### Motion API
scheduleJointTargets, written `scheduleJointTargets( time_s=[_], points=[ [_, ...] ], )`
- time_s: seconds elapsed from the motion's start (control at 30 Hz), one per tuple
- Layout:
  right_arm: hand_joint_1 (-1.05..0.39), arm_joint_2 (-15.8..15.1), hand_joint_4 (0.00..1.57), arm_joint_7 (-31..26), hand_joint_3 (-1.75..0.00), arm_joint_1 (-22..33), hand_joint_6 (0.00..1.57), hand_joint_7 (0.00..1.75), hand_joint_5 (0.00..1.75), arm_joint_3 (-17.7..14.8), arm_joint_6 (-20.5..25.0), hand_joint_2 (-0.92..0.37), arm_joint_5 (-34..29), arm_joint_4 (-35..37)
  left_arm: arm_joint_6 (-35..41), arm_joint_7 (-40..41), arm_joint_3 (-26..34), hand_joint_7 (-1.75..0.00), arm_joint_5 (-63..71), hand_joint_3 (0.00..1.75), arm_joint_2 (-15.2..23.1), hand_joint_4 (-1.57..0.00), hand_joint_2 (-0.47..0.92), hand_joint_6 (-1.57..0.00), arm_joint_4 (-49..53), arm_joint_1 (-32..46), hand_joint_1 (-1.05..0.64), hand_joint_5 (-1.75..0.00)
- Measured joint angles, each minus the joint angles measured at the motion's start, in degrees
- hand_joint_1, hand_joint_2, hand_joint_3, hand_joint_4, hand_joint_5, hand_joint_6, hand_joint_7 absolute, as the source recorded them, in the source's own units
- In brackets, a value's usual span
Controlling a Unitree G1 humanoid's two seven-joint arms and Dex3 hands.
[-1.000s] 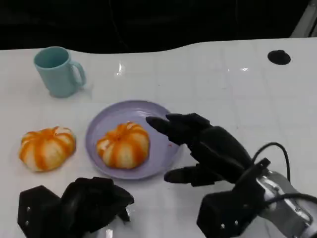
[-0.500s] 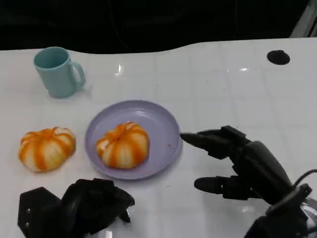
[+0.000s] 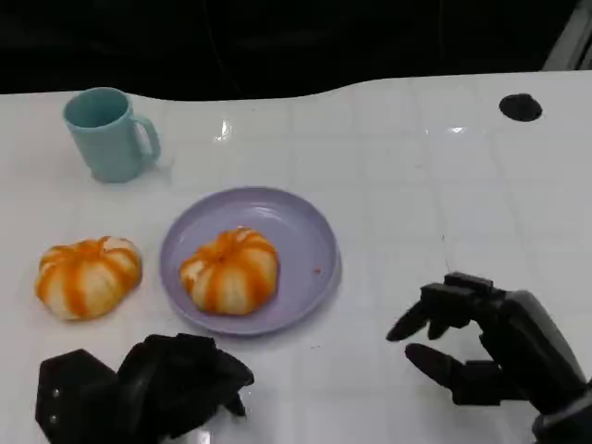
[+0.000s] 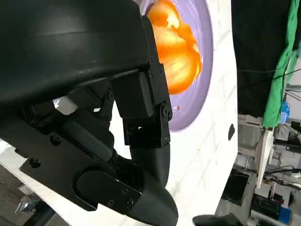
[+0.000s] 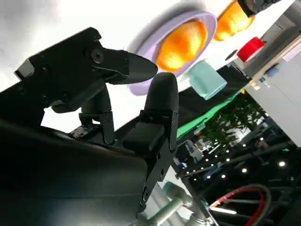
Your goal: Grasp the bread from the table and place it into the plate.
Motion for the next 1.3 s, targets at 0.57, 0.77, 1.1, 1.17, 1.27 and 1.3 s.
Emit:
scheduleJointTargets(
  time_s=[0.57, 0.77, 1.1, 1.17, 1.27, 1.3],
  points=[
    [-0.35, 0.29, 0.65, -4.52, -0.96, 4.23, 0.5, 1.53, 1.75, -1.12, 3.19, -0.6, -3.84, -0.05, 0.17, -0.04, 0.47, -0.34, -0.23, 0.21, 0.51, -0.9, 0.66, -1.55, 0.0, -0.01, -1.05, -1.51],
    [-0.34, 0.37, 0.68, -5.87, -0.94, 4.12, 0.52, 1.56, 1.75, -0.85, 3.11, -0.6, -4.67, 0.73, 0.42, -0.03, 0.67, -0.34, -0.23, 0.21, 0.7, -0.9, 0.67, -1.55, 0.0, 0.0, -1.05, -1.51],
    [-0.35, 0.38, 0.68, -6.39, -0.92, 3.86, 0.51, 1.59, 1.75, -0.68, 3.23, -0.6, -4.96, 1.85, 0.55, -0.04, 0.7, -0.35, -0.24, 0.21, 0.87, -0.9, 0.66, -1.55, -0.02, -0.01, -1.05, -1.5],
    [-0.36, 0.38, 0.69, -6.49, -0.92, 3.79, 0.51, 1.59, 1.75, -0.66, 3.29, -0.61, -4.99, 2.0, 0.56, -0.04, 0.73, -0.35, -0.27, 0.21, 0.89, -0.9, 0.66, -1.55, -0.02, 0.0, -1.05, -1.5],
    [-0.36, 0.37, 0.69, -6.73, -0.91, 3.73, 0.5, 1.6, 1.75, -0.57, 3.34, -0.61, -5.07, 2.33, 0.57, -0.04, 0.83, -0.35, -0.3, 0.21, 0.93, -0.89, 0.66, -1.54, -0.02, 0.0, -1.05, -1.51],
    [-0.36, 0.37, 0.69, -6.8, -0.9, 3.72, 0.5, 1.6, 1.75, -0.49, 3.44, -0.61, -5.11, 2.35, 0.58, -0.04, 0.84, -0.35, -0.3, 0.21, 0.96, -0.89, 0.66, -1.54, -0.02, -0.01, -1.05, -1.51]
  ],
)
